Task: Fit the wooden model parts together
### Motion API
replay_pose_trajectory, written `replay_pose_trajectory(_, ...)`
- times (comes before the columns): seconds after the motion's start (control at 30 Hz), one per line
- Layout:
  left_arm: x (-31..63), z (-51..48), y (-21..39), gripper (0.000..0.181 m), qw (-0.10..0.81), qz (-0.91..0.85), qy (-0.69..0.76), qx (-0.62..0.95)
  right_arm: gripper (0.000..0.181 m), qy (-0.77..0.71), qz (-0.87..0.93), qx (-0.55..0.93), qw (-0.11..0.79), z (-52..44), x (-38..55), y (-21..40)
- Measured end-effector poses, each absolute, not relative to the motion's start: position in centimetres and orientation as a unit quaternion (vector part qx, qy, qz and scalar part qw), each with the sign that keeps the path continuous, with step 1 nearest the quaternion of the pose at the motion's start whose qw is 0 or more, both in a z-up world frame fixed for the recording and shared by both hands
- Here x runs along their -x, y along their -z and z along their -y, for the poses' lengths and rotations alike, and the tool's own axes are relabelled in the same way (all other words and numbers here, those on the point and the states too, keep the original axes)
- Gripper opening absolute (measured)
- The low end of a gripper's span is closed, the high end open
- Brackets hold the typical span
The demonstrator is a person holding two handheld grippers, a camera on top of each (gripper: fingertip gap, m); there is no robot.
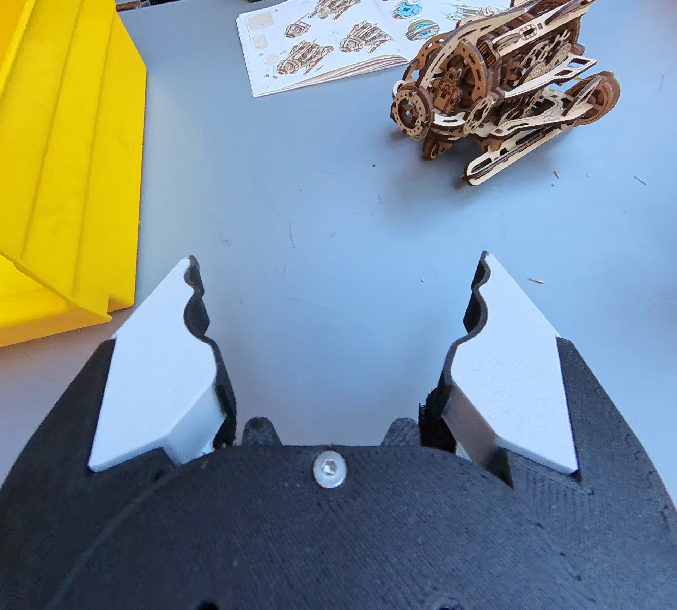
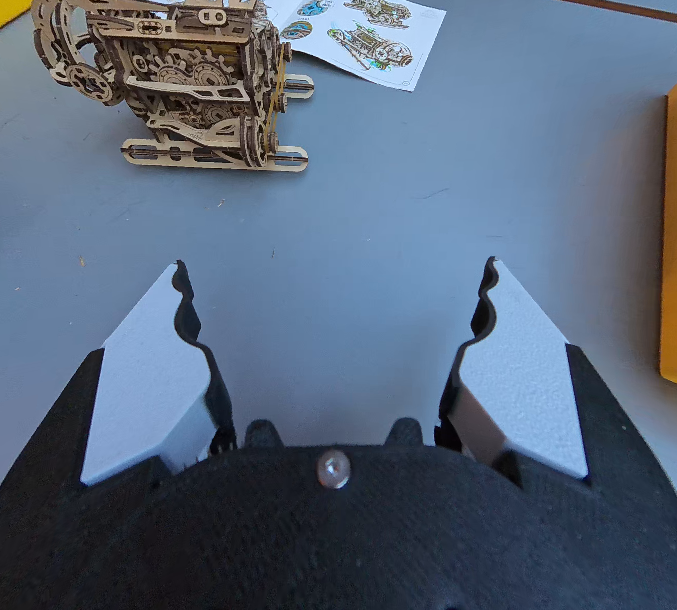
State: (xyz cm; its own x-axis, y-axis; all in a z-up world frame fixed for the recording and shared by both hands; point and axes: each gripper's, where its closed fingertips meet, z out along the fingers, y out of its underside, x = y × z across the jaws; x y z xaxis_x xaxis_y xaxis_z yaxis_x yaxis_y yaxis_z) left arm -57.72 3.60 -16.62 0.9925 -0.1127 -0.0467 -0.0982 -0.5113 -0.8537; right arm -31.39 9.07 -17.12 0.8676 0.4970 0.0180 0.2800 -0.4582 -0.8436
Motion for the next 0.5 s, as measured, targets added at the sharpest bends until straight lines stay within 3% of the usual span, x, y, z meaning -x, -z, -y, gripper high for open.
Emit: replay_pose_trajectory(0.5, 57.6, -3.5, 19.0, 0.142, 0.451, -0.066, -0.002, 0.890, 0.150, -0.096, 0.226, 0.852, 0.462, -9.4, 30.8, 18.2)
